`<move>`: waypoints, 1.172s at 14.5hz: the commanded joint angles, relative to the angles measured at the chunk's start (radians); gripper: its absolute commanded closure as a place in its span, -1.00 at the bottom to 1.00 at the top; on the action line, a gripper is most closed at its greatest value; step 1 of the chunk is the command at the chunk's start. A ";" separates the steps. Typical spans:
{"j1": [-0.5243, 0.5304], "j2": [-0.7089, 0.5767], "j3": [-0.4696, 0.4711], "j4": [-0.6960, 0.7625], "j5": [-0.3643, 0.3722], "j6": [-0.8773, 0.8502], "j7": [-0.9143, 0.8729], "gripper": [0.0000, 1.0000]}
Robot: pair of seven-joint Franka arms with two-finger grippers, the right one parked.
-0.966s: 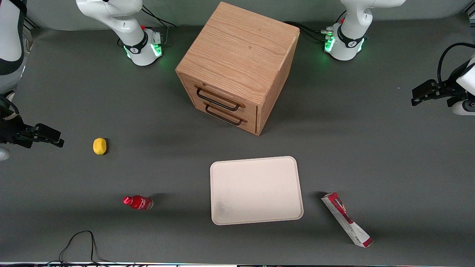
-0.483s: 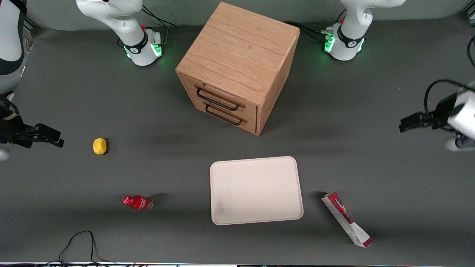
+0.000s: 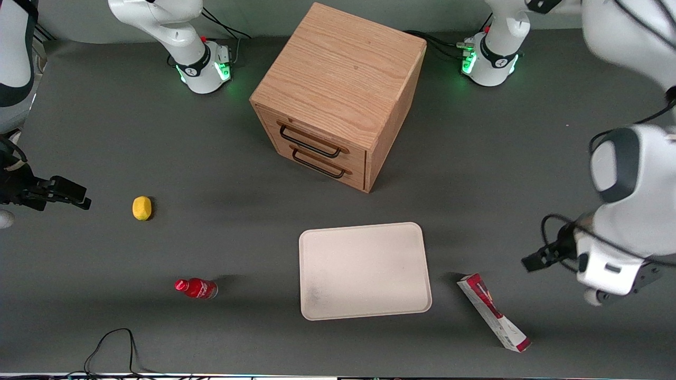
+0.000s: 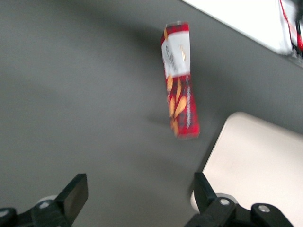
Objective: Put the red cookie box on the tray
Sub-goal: 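Move the open left gripper down over the red-and-white cookie box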
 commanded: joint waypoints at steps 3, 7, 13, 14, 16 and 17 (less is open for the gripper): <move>-0.023 0.183 0.022 0.060 -0.010 0.253 -0.192 -0.99; -0.049 0.288 0.055 -0.009 -0.009 0.525 -0.240 -0.99; -0.052 0.322 0.057 -0.052 -0.001 0.604 -0.231 -0.15; -0.052 0.328 0.057 -0.053 -0.001 0.604 -0.232 0.46; -0.053 0.328 0.057 -0.072 -0.001 0.604 -0.231 1.00; -0.057 0.328 0.057 -0.073 -0.001 0.604 -0.231 1.00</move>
